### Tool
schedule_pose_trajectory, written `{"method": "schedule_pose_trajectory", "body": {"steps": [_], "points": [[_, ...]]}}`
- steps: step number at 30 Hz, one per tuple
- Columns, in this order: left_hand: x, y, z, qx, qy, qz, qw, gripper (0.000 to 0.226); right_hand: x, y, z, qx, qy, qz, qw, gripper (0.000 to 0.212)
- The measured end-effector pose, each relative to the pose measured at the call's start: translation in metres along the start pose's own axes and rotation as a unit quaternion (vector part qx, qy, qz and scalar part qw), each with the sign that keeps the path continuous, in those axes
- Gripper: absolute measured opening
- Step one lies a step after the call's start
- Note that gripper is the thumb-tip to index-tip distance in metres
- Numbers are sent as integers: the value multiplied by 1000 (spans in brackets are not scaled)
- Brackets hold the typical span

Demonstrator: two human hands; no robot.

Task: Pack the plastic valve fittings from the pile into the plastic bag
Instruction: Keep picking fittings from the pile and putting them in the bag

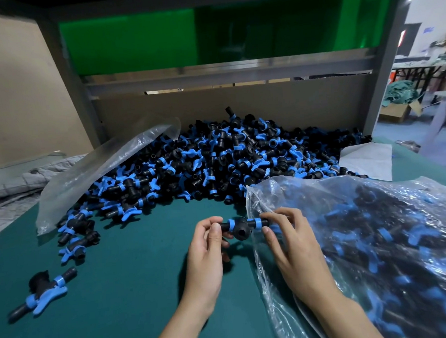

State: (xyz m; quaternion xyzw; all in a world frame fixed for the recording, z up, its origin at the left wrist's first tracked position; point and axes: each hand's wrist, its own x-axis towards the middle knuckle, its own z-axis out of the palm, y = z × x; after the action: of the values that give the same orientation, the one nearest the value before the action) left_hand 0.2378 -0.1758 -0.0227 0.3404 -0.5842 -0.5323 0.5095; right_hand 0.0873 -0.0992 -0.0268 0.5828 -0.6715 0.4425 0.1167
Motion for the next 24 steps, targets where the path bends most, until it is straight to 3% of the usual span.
{"method": "schedule_pose_trajectory", "body": {"steps": [6, 11, 17, 20, 24], "points": [[3, 1, -2, -61, -7, -67, 996, 25, 1, -6, -3, -2, 18, -20, 1000, 39], [12, 7, -11, -236, 33, -147, 960, 31, 1, -5, -3, -57, 53, 0, 997, 56], [16, 5, -21, -316, 55, -181, 929, 25, 1, -7, -4, -122, 74, 45, 989, 44], [16, 5, -17, -281, 67, -165, 943, 25, 1, -6, -5, -131, 61, 75, 987, 33], [4, 3, -10, -42, 71, -41, 996, 20, 1, -7, -7, -88, 64, 119, 987, 16]]}}
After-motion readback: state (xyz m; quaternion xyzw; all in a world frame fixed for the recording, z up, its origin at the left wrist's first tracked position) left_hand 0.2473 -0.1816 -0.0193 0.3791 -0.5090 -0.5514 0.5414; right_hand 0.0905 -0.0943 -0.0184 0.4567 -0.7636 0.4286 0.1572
